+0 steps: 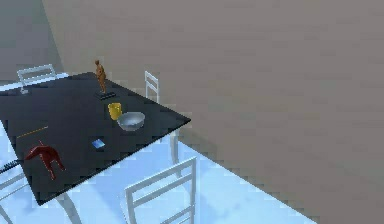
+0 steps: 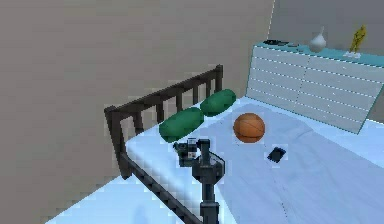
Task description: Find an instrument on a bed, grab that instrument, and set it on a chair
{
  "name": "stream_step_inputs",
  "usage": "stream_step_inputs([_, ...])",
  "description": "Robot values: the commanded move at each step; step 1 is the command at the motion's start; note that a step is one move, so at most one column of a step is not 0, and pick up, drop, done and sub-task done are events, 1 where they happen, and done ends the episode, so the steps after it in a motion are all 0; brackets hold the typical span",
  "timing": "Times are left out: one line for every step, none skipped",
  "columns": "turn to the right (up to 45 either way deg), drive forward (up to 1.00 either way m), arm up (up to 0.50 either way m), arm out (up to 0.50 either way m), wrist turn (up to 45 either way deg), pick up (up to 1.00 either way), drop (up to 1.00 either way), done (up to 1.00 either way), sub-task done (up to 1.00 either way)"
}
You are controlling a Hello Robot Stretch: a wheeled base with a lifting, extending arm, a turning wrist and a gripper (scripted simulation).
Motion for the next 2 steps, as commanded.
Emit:
stream_step_inputs([0.0,0.00,0.00,0.00,45.0,0.00,0.00,0.00,0.00])
stream_step_inputs([0.0,0.00,-0.30,0.00,0.0,0.00,0.00,0.00,0.00])
